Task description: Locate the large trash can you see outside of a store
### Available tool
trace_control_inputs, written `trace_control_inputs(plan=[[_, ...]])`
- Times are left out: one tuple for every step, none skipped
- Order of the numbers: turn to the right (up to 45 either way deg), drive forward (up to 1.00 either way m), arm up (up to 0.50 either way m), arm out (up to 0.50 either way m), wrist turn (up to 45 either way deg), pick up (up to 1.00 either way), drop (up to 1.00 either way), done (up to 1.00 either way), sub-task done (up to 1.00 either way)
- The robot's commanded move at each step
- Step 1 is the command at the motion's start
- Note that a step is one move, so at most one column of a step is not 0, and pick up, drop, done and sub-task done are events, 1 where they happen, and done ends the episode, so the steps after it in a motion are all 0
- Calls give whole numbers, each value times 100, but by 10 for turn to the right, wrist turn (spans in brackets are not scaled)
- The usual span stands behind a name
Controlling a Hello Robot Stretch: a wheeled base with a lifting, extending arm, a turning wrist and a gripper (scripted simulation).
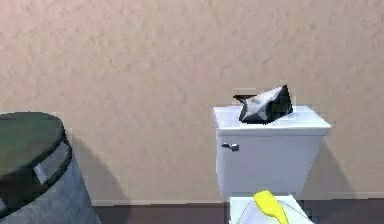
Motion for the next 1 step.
trace_control_inputs(plan=[[-450, 0, 0, 0, 0, 0, 0, 0, 0]])
